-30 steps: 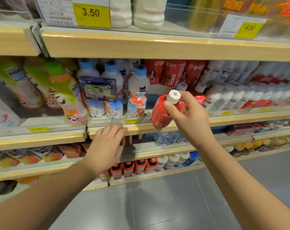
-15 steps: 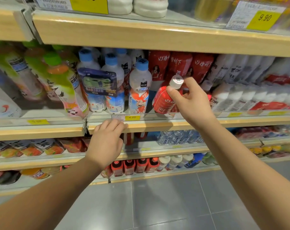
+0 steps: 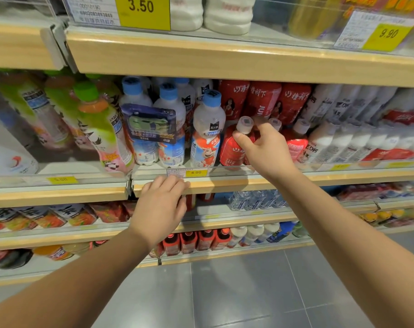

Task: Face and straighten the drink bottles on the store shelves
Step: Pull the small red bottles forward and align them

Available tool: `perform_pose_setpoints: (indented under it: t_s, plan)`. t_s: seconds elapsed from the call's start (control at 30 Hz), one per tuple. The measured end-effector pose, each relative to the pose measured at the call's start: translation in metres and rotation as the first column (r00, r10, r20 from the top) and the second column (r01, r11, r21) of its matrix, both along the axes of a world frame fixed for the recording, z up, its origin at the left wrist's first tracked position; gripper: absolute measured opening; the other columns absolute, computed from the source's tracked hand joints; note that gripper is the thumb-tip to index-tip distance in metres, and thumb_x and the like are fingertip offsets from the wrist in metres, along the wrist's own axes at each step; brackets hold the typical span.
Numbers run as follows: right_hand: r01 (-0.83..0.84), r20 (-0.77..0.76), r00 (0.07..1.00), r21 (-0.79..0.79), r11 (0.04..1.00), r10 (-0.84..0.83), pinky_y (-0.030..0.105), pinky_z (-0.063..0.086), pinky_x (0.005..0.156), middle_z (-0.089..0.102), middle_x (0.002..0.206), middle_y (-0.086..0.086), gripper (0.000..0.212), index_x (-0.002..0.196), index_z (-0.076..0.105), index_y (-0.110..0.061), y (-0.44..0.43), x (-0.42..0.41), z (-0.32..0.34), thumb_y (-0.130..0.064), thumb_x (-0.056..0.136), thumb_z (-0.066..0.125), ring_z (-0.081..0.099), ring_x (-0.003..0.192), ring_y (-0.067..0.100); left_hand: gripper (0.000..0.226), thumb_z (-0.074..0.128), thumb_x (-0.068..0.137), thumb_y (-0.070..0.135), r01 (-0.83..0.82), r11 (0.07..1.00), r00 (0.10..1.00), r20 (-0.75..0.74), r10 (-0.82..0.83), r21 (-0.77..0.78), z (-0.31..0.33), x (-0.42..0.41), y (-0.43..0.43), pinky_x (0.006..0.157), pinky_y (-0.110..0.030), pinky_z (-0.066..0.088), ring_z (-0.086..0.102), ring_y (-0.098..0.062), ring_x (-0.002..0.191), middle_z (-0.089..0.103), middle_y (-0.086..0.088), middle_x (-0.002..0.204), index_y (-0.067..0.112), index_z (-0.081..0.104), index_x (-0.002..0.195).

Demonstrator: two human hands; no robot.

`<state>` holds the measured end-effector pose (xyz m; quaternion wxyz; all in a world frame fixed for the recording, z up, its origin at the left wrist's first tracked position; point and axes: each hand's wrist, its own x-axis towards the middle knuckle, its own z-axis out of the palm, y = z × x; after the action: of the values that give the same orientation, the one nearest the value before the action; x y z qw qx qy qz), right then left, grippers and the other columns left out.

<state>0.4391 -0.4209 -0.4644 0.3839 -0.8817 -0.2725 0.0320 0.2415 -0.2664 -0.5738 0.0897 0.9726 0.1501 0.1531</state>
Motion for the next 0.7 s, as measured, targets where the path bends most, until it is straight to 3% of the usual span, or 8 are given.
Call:
perform_pose_setpoints:
  t_s: [0.07, 0.27, 0.4, 0.57, 0.7]
  plan:
    - [0.011, 0.021, 1.0, -0.037, 0.999, -0.01, 0.034, 0.033, 0.054, 0.055, 0.078, 0.005, 0.036, 0.086, 0.05, -0.013, 0.003, 0.0, -0.005, -0.044, 0.099, 0.064, 0.048, 0.067, 0.019, 0.032, 0.057, 0.092, 0.03, 0.003, 1.0, 1.0, 0.003, -0.003, 0.001, 0.0, 0.001, 0.001, 0.088, -0.036, 0.045, 0.051, -0.018, 0.107, 0.056, 0.01, 0.113, 0.026, 0.059, 0.123]
    - [0.036, 0.008, 0.999, -0.052, 0.998, -0.036, 0.03, 0.031, 0.052, 0.053, 0.07, -0.002, 0.033, 0.08, 0.046, -0.021, 0.008, 0.009, -0.013, -0.042, 0.098, 0.065, 0.048, 0.062, 0.014, 0.031, 0.057, 0.091, 0.029, 0.003, 1.0, 1.0, 0.02, -0.003, -0.008, -0.001, 0.002, 0.001, 0.087, -0.037, 0.045, 0.051, -0.019, 0.105, 0.057, 0.01, 0.111, 0.026, 0.061, 0.121]
    - [0.053, 0.037, 0.998, -0.041, 0.998, -0.052, 0.017, 0.031, 0.041, 0.053, 0.064, -0.005, 0.031, 0.08, 0.043, -0.025, 0.013, 0.009, -0.015, -0.036, 0.099, 0.065, 0.048, 0.053, 0.01, 0.032, 0.058, 0.09, 0.028, 0.002, 1.0, 1.0, 0.007, -0.002, -0.009, 0.0, 0.002, -0.001, 0.087, -0.036, 0.044, 0.051, -0.019, 0.106, 0.056, 0.009, 0.111, 0.025, 0.06, 0.122]
    - [0.064, 0.027, 0.998, -0.068, 0.996, -0.063, 0.019, 0.028, 0.038, 0.05, 0.061, -0.003, 0.037, 0.077, 0.038, -0.026, 0.013, 0.008, -0.015, -0.039, 0.099, 0.065, 0.044, 0.049, 0.012, 0.036, 0.059, 0.089, 0.025, 0.021, 0.999, 0.999, -0.033, -0.022, -0.029, 0.006, 0.0, -0.001, 0.089, -0.036, 0.045, 0.051, -0.019, 0.107, 0.056, 0.008, 0.114, 0.024, 0.059, 0.125]
    - [0.052, 0.004, 0.999, -0.09, 0.995, -0.052, 0.014, 0.034, 0.042, 0.066, 0.073, 0.002, 0.028, 0.088, 0.046, -0.019, 0.012, 0.003, -0.009, -0.036, 0.099, 0.066, 0.061, 0.056, 0.006, 0.047, 0.06, 0.087, 0.019, 0.068, 0.997, 0.992, -0.103, -0.072, -0.041, 0.013, -0.003, 0.003, 0.095, -0.037, 0.045, 0.049, -0.02, 0.114, 0.055, 0.006, 0.123, 0.022, 0.056, 0.134]
